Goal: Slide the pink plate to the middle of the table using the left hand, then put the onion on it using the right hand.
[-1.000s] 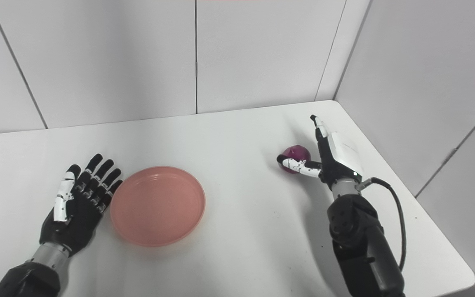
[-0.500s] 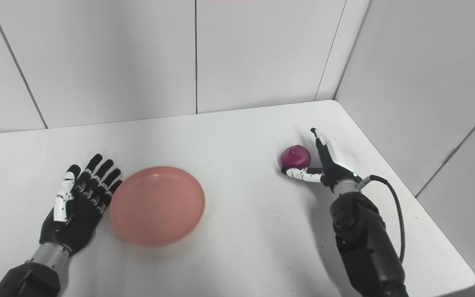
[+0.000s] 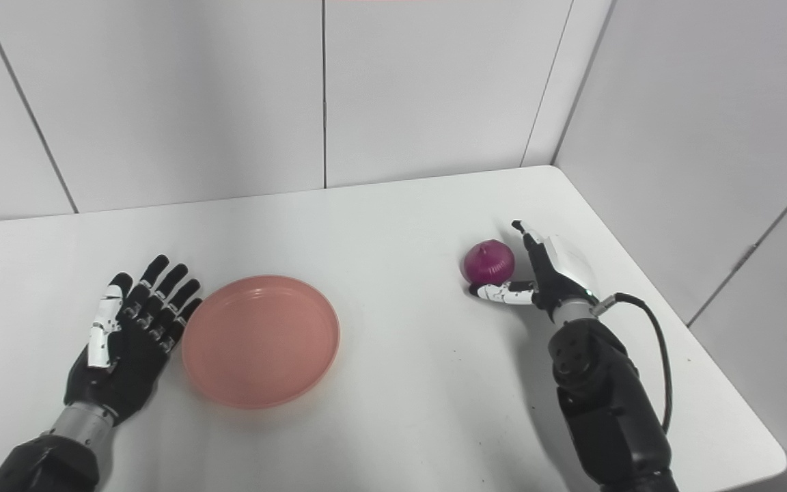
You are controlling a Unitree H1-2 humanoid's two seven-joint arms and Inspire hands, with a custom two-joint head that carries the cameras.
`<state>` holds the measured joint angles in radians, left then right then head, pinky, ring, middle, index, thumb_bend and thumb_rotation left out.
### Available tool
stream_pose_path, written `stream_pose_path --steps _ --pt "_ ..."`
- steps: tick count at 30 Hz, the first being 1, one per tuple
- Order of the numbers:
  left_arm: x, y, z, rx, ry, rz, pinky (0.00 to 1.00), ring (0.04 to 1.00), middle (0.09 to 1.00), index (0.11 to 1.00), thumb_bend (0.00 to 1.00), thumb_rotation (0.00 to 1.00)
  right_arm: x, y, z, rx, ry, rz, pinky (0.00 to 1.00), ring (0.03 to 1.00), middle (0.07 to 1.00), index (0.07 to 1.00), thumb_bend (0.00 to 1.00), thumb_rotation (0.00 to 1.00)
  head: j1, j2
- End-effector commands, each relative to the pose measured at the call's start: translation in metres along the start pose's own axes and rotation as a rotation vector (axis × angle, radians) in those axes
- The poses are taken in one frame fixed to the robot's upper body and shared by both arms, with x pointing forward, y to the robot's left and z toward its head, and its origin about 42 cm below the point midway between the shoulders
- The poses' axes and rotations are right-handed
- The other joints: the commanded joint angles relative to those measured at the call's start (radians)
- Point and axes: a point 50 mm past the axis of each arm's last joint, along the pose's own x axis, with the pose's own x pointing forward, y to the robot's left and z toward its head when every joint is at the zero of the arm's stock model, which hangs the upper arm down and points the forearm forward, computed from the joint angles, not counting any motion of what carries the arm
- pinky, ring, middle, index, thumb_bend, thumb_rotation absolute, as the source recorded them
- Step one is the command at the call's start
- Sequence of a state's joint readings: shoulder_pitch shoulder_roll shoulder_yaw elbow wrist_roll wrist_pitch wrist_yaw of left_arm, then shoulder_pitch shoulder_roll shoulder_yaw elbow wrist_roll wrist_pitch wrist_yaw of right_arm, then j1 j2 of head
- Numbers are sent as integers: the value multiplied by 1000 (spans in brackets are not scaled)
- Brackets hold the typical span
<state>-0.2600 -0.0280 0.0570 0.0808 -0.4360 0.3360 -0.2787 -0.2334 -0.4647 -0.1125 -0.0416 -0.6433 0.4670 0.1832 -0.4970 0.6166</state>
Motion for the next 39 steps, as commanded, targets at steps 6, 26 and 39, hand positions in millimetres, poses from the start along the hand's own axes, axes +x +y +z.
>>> stream_pose_path --steps 6,26,39 --pt "-9 9 -13 -10 66 48 984 973 986 996 419 1000 9 -24 14 24 -83 -46 825 904 925 938 1000 289 3 1" --pt "-10 5 -11 -4 66 57 978 967 979 987 415 1000 17 -28 26 -6 -108 46 775 849 878 913 1000 313 16 11" --pt "-10 3 -10 -3 66 58 983 971 983 990 408 1000 21 -35 29 -179 -95 30 718 816 848 888 1000 304 20 15"
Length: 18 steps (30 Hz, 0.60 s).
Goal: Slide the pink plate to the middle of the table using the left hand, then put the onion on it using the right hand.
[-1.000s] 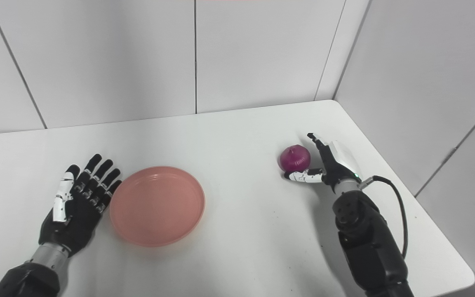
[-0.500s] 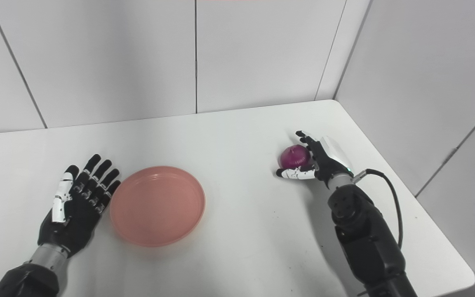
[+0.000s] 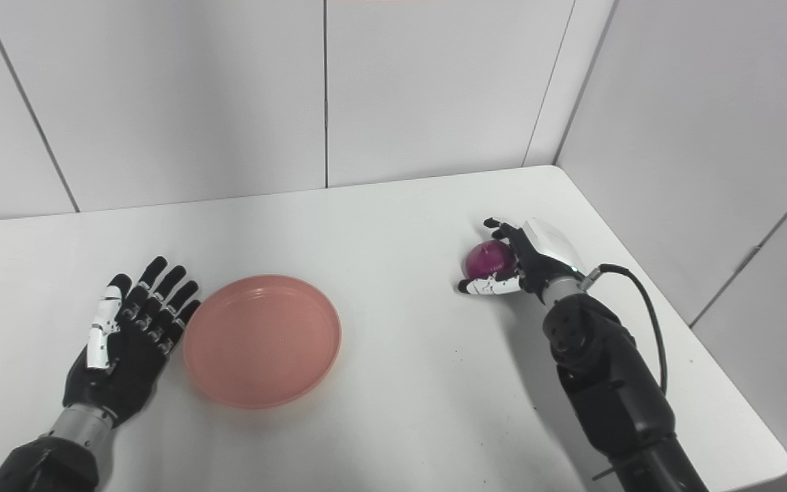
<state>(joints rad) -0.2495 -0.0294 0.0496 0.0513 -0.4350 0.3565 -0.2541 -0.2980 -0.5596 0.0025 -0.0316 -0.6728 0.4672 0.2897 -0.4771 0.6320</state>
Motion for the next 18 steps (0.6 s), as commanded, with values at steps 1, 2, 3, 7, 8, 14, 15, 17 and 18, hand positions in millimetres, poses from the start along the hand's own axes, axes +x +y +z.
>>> stream_pose_path --steps 1,2,3,7,8,14,15,17,18 --pt "-7 6 -11 -5 61 46 981 971 983 989 408 1000 4 -25 4 -43 -9 -62 689 802 842 889 1000 310 1 0" --pt "-7 6 -11 -4 61 47 979 970 982 989 409 1000 5 -25 4 -48 -6 -61 683 803 844 888 1000 308 1 0" --pt "-7 6 -11 -2 61 46 979 970 982 989 411 1000 5 -25 3 -51 -1 -59 524 643 704 888 1000 302 1 0" --pt "-7 6 -11 -5 64 45 981 972 984 990 413 1000 7 -25 2 -88 16 -54 469 622 681 883 1000 311 2 1" --pt "-7 6 -11 -5 64 45 981 971 984 990 411 1000 7 -25 2 -101 20 -54 462 617 679 878 1000 318 3 2" --pt "-7 6 -10 -4 65 47 983 972 984 990 411 1000 10 -29 1 -131 24 -48 227 324 404 840 1000 278 4 4" --pt "-7 6 -10 -3 66 46 983 973 986 991 413 1000 10 -29 1 -137 25 -46 240 341 425 830 1000 278 4 3" --pt "-7 6 -10 -2 67 43 984 974 986 992 413 1000 11 -30 1 -144 27 -43 260 368 452 826 1000 282 3 2" --pt "-7 7 -10 0 66 42 985 975 988 995 412 1000 11 -30 1 -146 26 -41 356 482 557 814 1000 289 3 2"
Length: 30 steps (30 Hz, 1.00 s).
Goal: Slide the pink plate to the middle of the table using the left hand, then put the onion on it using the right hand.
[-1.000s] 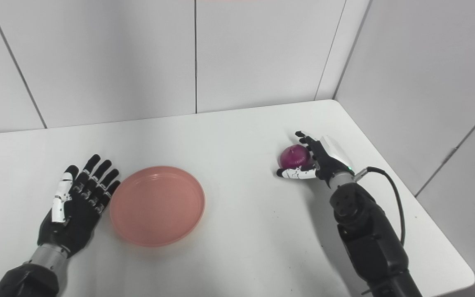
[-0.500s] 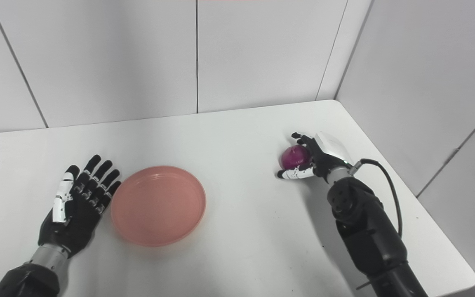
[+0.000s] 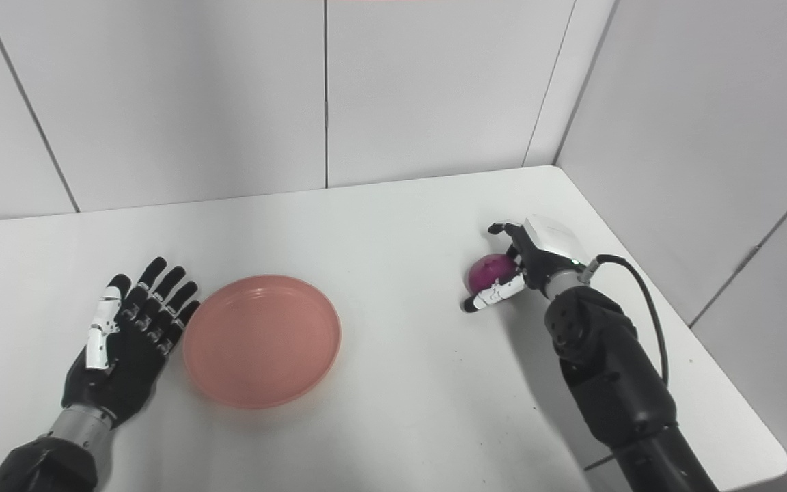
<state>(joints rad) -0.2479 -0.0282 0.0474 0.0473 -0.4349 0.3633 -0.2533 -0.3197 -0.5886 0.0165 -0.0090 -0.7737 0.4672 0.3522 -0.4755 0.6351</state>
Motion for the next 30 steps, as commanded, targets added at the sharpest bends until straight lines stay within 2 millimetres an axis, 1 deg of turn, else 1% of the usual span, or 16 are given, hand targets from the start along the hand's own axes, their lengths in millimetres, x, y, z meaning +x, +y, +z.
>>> stream_pose_path --steps 1,2,3,4,6,8,9,12,14,16,22,23,26,30 --pt "-6 7 -10 0 60 42 984 975 987 994 412 1000 4 -22 2 -31 -6 -51 503 620 678 792 1000 294 1 -1" --pt "-6 7 -10 -2 59 41 984 974 987 994 412 1000 4 -22 2 -34 -10 -50 521 636 692 789 1000 295 3 0" --pt "-6 7 -10 -4 59 41 987 975 987 995 411 1000 3 -23 2 -36 -15 -50 566 671 721 778 1000 296 3 0" --pt "-6 7 -10 -5 59 44 988 975 987 995 411 1000 3 -23 3 -38 -22 -53 563 653 706 742 998 289 3 0" --pt "-6 7 -10 -8 59 46 986 973 984 992 413 1000 1 -22 3 -43 -38 -63 523 609 667 692 983 280 2 0" --pt "-6 7 -10 -8 59 44 985 974 987 993 413 1000 1 -22 3 -51 -48 -72 479 560 617 624 938 261 2 1" --pt "-7 7 -10 -6 59 43 985 974 987 994 413 1000 1 -21 3 -54 -49 -74 477 557 614 621 935 261 1 2" --pt "-6 8 -10 -6 59 42 988 975 988 996 414 1000 1 -20 2 -59 -49 -79 405 493 561 584 877 225 0 2" --pt "-6 8 -10 -5 59 42 984 973 987 995 415 1000 1 -20 1 -57 -54 -82 389 481 553 574 855 210 0 2" --pt "-6 8 -10 -4 58 41 983 974 987 994 415 1000 0 -20 0 -54 -58 -84 394 485 552 565 832 202 0 2" --pt "-6 8 -10 -5 57 40 985 977 988 995 416 1000 -3 -20 1 -52 -65 -92 382 473 539 560 802 182 0 2" --pt "-7 8 -10 -6 57 42 985 976 988 994 416 1000 -3 -20 1 -53 -66 -93 367 461 531 558 794 171 0 2" --pt "-7 8 -10 -5 58 46 980 973 985 991 416 1000 -5 -21 3 -51 -73 -101 383 477 544 557 775 156 0 2" --pt "-7 8 -10 -2 58 44 983 977 989 994 421 1000 -6 -23 5 -45 -81 -112 376 468 533 555 758 128 1 3"
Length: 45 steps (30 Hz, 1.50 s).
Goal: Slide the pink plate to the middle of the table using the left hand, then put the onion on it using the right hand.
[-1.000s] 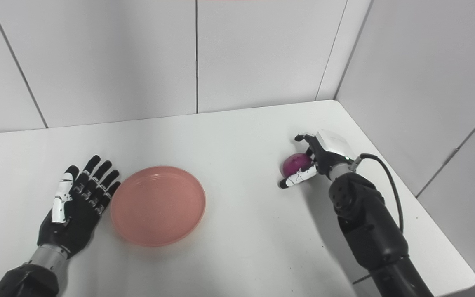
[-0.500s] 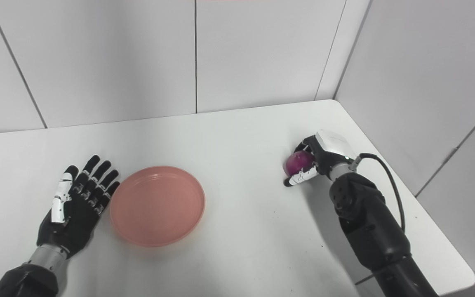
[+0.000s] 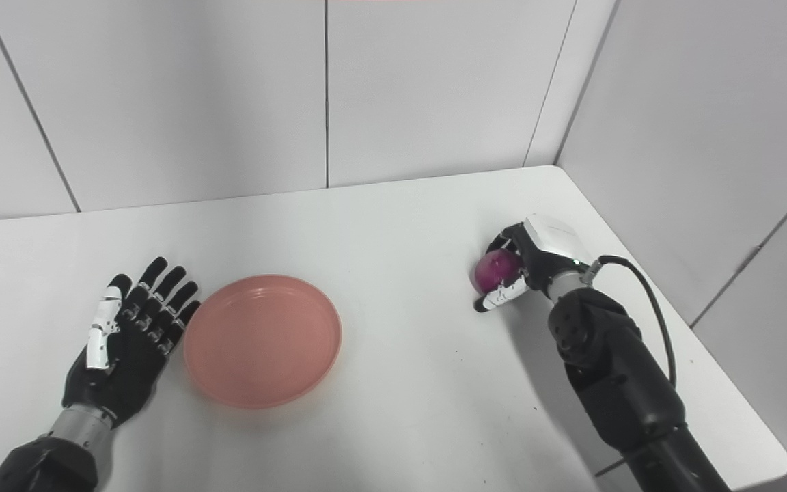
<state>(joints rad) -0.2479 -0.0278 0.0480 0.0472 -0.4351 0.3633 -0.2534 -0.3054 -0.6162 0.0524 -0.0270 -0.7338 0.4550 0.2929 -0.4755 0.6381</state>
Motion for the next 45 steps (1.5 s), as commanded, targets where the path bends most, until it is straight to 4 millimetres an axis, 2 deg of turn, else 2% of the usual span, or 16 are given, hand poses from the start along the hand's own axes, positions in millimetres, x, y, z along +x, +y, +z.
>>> stream_pose_path --steps 1,6,7,8,11,24,30,37,40,45 --pt "-7 8 -10 -3 58 44 986 978 990 995 421 1000 -1 -24 4 -31 -40 -84 376 468 536 556 753 118 1 -1" --pt "-7 7 -10 2 56 45 981 974 987 993 418 1000 -7 -33 14 -35 -72 -138 355 456 529 559 744 91 4 0" --pt "-7 7 -10 2 56 45 982 974 987 994 418 1000 -8 -35 16 -29 -85 -151 355 454 527 524 635 114 4 0" --pt "-7 7 -10 2 56 45 984 974 987 993 419 1000 -9 -37 17 -25 -92 -159 358 455 525 502 567 127 5 1" --pt "-7 6 -11 -2 56 48 985 973 986 993 420 1000 -14 -47 29 -6 -126 -188 350 443 513 488 524 137 9 1" --pt "-5 -1 -14 4 54 59 972 963 976 987 411 1000 -29 -67 78 28 -301 -249 345 428 498 488 519 138 38 -4" --pt "-3 -6 -16 -1 53 62 963 959 974 988 409 1000 -34 -68 115 30 -421 -242 350 427 499 488 518 136 69 -7" --pt "-1 -14 -18 2 55 80 947 950 963 973 414 1000 -39 -63 154 21 -545 -240 349 420 499 487 519 137 99 -10" --pt "0 -18 -19 -5 53 78 952 952 965 973 412 1000 -38 -55 175 36 -593 -222 334 405 493 487 520 139 123 -9" --pt "1 -25 -21 -4 56 79 953 951 965 976 412 1000 -35 -42 196 43 -652 -195 312 386 481 487 520 142 178 -3"
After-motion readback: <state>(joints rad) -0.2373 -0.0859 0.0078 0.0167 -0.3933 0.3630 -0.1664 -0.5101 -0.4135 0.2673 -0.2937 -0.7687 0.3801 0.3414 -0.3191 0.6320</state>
